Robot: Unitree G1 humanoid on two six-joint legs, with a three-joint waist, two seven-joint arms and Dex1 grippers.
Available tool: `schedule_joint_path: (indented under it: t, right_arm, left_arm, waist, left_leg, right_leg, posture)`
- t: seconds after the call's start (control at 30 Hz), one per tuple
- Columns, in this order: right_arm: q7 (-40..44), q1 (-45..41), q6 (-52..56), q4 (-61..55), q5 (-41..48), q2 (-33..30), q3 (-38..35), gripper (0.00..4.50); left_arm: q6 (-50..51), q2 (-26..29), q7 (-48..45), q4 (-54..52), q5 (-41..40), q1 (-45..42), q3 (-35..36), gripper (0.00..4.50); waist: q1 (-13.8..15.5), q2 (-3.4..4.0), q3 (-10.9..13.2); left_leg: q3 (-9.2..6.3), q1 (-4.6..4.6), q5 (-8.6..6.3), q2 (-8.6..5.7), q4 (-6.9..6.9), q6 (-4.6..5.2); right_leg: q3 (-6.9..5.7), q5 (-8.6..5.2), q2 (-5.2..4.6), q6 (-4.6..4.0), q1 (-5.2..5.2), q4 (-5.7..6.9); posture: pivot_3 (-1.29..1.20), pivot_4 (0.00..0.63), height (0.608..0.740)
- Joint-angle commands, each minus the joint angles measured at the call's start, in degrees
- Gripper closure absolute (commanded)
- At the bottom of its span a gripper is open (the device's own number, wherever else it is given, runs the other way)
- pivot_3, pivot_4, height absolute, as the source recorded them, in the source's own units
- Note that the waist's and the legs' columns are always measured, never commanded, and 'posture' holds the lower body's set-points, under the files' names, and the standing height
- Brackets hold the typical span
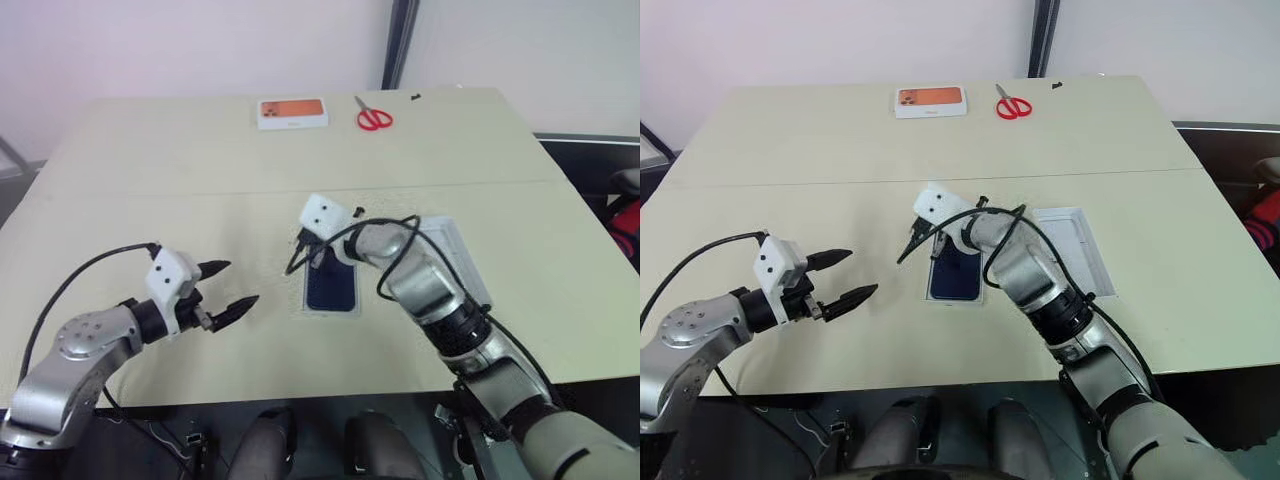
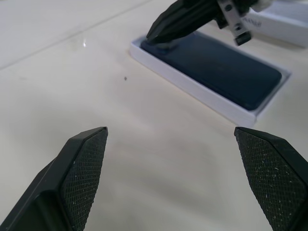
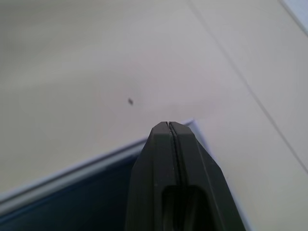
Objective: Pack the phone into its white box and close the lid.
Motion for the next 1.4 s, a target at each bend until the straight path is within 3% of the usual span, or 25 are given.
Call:
schedule_joint_path:
  t: [0.03, 0.13, 0.2, 0.37, 0.67, 0.87, 1.4]
  right_arm:
    - [4.14, 1.07, 0.92, -6.84, 4.95, -4.02, -6.50, 4.50]
    - [9.03, 4.02, 1.72, -8.01, 7.48, -12.22, -9.49, 4.50]
    - [11.47, 6.10, 1.54, -8.12, 7.85, -17.77, -10.04, 4.50]
    - [14.24, 9.93, 0.20, -10.50, 7.49, -24.58, -7.46, 4.50]
    - [11.98, 12.32, -0.34, -11.67, 3.71, -24.20, -0.78, 4.50]
    - [11.27, 13.17, 0.94, -13.40, 3.62, -23.11, 0.93, 4.50]
    - [15.38, 21.69, 3.65, -22.05, 6.60, -34.90, -6.02, 4.50]
  left_arm:
    - [0.46, 0.49, -0.22, 0.29, 3.03, -2.41, -1.64, 0.07]
    - [2.19, 0.07, -1.85, 3.69, 4.12, -6.60, -4.53, 0.88]
    - [2.50, -0.36, -3.21, 6.43, 5.69, -10.27, -7.21, 1.81]
    - [6.32, -1.60, -5.10, 12.27, 11.78, -19.44, -16.09, 4.39]
    - [11.32, -6.56, -8.52, 16.18, 18.27, -29.75, -27.25, 4.45]
    - [12.50, -10.59, -7.94, 16.61, 19.84, -31.24, -28.17, 4.45]
    - [13.92, -25.04, -8.47, 22.04, 22.05, -37.77, -34.58, 4.45]
  waist:
    - [0.27, 0.00, 0.00]
    - [0.75, 0.00, 0.00]
    - [0.86, 0.01, 0.01]
    - [-0.11, 0.08, 0.04]
    - [0.14, 0.07, 0.04]
    - [0.36, 0.07, 0.04]
    - [1.62, 0.07, 0.04]
  left_leg:
    - [0.00, 0.01, -0.01, 0.00, 0.02, 0.03]
    - [-0.04, 0.04, -0.07, -0.01, 0.11, 0.12]
    - [-0.05, 0.04, -0.09, -0.03, 0.14, 0.15]
    - [-0.02, 0.01, -0.08, -0.02, 0.09, 0.15]
    - [0.01, -0.03, -0.07, 0.01, 0.24, 0.16]
    - [-0.01, -0.03, -0.07, 0.01, 0.29, 0.15]
    - [-0.02, -0.06, -0.07, -0.01, 0.44, 0.16]
  right_leg:
    - [0.00, 0.00, 0.00, 0.00, 0.03, -0.01]
    - [-0.08, 0.00, -0.02, 0.01, 0.12, -0.06]
    - [-0.09, 0.00, -0.03, 0.00, 0.17, -0.11]
    - [-0.04, 0.00, -0.01, 0.00, 0.10, -0.02]
    - [-0.01, -0.01, 0.05, 0.02, 0.12, 0.01]
    - [-0.03, -0.01, 0.04, 0.03, 0.15, 0.01]
    - [-0.06, 0.00, 0.02, 0.04, 0.24, 0.01]
  posture:
    - [0.00, 0.150, 0.740]
    - [0.00, 0.150, 0.740]
    - [0.00, 0.150, 0.740]
    - [0.00, 0.150, 0.740]
    - [0.00, 0.150, 0.740]
    - [0.00, 0.150, 0.740]
    - [0.00, 0.150, 0.740]
